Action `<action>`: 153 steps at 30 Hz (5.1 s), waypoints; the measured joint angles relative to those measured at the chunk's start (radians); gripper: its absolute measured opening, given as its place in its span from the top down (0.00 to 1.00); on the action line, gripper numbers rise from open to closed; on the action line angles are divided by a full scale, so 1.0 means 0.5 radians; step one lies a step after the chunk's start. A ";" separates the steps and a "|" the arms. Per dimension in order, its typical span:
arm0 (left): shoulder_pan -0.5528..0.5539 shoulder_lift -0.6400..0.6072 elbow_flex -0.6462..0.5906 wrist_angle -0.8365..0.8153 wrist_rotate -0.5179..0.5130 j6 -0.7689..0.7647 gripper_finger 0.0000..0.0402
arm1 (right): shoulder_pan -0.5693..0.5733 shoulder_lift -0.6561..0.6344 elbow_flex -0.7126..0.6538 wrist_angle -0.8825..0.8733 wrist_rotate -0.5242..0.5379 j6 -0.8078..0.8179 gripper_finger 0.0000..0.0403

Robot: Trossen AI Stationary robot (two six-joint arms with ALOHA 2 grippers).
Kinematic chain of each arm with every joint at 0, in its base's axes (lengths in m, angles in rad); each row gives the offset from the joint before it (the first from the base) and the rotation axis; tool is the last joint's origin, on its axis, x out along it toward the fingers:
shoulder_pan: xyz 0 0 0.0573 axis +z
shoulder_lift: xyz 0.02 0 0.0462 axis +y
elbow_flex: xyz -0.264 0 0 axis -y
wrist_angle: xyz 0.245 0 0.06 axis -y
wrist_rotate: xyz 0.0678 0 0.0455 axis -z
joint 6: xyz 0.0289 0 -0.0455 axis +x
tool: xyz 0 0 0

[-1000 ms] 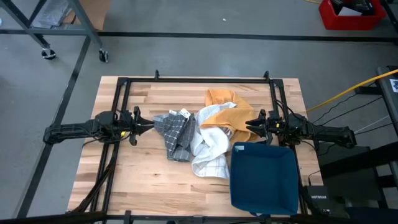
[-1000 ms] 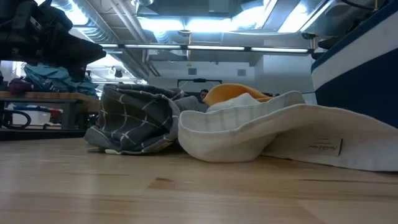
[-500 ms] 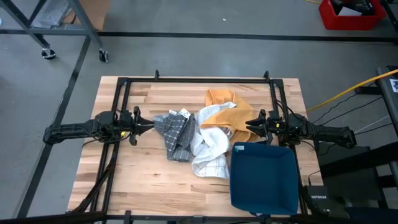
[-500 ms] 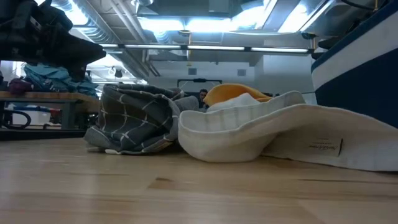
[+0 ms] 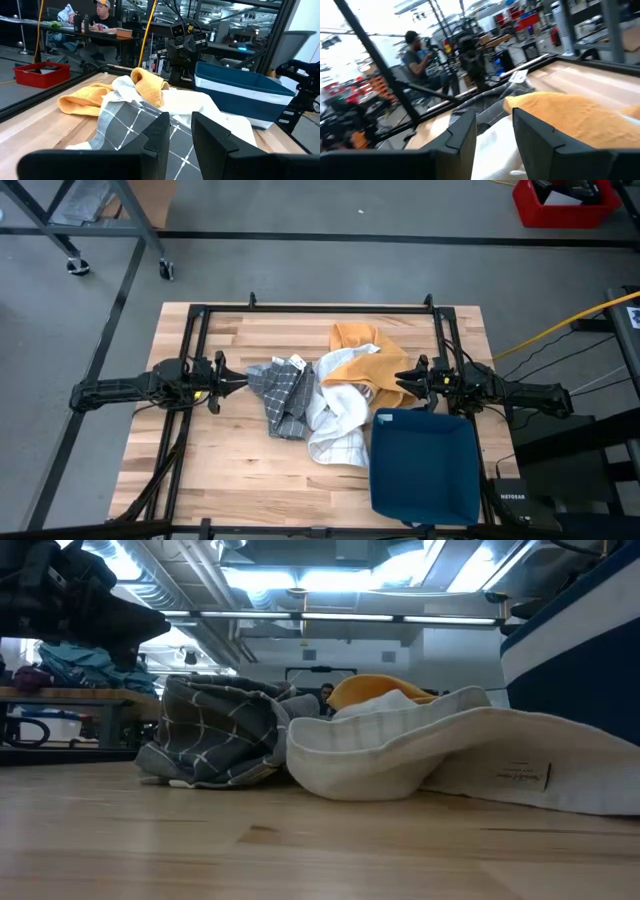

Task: Fold towel
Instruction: Fold the gray towel

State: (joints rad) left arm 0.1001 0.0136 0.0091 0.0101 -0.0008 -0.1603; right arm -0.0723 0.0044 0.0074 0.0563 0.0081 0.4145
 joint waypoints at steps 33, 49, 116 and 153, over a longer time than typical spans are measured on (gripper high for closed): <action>-0.018 0.847 0.151 0.938 -0.247 -0.635 0.82 | 0.000 0.000 0.000 0.005 0.215 0.379 0.67; -0.018 2.067 0.707 0.880 -0.077 -1.032 0.79 | 0.000 -0.001 0.000 0.003 0.210 0.522 0.67; -0.240 2.775 0.992 0.154 0.116 -1.160 0.98 | 0.000 -0.001 0.000 -0.003 0.156 0.447 0.67; -0.315 1.762 0.992 0.949 -0.067 -0.606 1.00 | 0.000 0.411 0.092 0.633 0.157 -0.335 0.67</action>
State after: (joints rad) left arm -0.0574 0.8948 0.5049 0.4846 -0.0344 -0.4634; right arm -0.0721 0.2096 0.0533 0.3725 0.0867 0.2469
